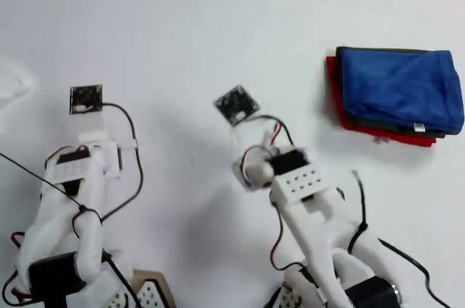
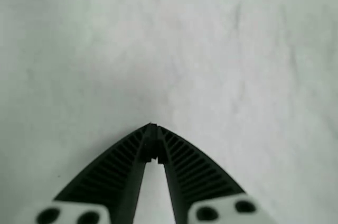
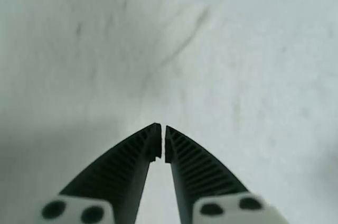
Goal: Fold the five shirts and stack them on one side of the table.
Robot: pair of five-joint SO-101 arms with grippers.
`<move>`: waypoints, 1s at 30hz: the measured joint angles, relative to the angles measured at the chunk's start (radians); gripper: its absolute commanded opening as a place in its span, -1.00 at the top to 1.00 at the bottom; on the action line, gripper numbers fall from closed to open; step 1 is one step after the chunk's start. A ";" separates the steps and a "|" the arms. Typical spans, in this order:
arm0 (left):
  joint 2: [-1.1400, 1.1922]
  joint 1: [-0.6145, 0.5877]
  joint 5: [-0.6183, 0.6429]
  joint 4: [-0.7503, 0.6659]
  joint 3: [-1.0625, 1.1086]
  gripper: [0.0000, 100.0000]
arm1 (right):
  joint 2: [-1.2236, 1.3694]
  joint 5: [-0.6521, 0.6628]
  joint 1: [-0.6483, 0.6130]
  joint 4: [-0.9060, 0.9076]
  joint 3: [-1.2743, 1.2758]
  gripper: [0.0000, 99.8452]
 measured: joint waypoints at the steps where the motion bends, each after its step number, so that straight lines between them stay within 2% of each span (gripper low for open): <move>1: 0.000 -0.014 0.000 0.009 -0.003 0.94 | 0.000 -0.014 -0.003 -0.037 0.032 0.95; 4: 0.000 -0.084 0.000 0.110 -0.080 0.94 | 0.000 -0.048 -0.006 -0.130 0.101 0.95; 9: -0.015 -0.190 -0.006 0.381 -0.270 0.94 | 0.000 -0.058 -0.006 -0.212 0.150 0.95; 13: -0.164 -0.264 -0.089 0.511 -0.318 0.94 | 0.000 -0.058 -0.006 -0.265 0.170 0.95; 17: -0.396 -0.344 -0.210 0.522 -0.239 0.90 | 0.017 -0.058 -0.014 -0.282 0.170 0.95; 21: -0.582 -0.422 -0.288 0.517 -0.115 0.66 | 0.038 -0.058 -0.014 -0.282 0.169 0.95; 23: -0.612 -0.470 -0.295 0.509 -0.077 0.59 | 0.040 -0.058 -0.014 -0.282 0.169 0.95; 30: -0.629 -0.628 -0.307 0.474 -0.052 0.59 | 0.041 -0.058 -0.023 -0.282 0.169 0.95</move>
